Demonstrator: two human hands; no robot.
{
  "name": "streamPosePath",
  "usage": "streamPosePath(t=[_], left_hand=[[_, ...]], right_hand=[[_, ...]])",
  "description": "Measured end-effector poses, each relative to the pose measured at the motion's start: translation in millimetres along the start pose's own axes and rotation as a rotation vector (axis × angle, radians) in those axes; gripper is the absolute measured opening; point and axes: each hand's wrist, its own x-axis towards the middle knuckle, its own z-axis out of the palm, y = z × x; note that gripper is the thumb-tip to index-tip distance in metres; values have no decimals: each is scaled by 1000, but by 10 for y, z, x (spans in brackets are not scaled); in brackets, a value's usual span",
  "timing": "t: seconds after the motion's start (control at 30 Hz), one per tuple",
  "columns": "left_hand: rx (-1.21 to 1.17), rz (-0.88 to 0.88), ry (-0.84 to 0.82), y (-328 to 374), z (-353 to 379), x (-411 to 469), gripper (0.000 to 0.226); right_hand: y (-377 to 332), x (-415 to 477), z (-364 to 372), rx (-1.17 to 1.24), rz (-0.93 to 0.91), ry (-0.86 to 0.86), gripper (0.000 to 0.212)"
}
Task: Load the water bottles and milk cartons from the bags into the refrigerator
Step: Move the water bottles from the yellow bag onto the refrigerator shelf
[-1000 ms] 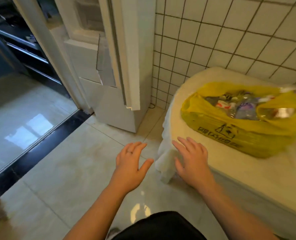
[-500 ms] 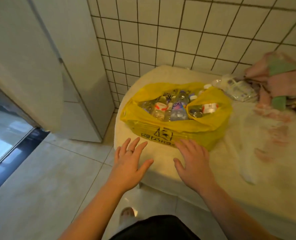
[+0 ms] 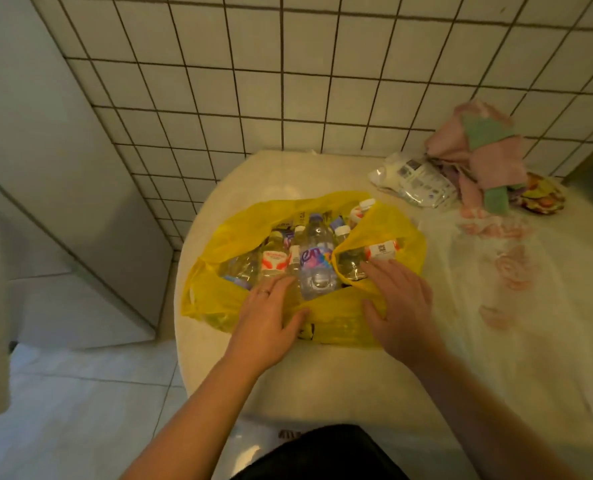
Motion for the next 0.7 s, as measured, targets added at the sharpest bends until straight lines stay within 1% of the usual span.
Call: streamPosePath(t=[0.1,0.2,0.27,0.37,0.5,0.6,0.7], left_hand=[[-49,18,-46,45,25,296,58],[20,71,-62,77,116,515,59],[57,97,-62,94,197,623,63],[95,102,-70,157,281,753,68],[167,74,-20,242,383,924,67],[217,59,-9,321,449,1022,63],[247,40,-8,403,485,1085,51]], right_hand=[[112,362,-4,-45,35,-47,57],[186,745,-35,-150,18,-138,58],[217,979,-41,-240,-28,-240,60],[246,1255,-18,-307,-78,-400,59],[297,1406,68,-380,-204,-402,47],[363,1420,157,-432,-278,-402,31],[433,1432,180,-406,-330,-347,20]])
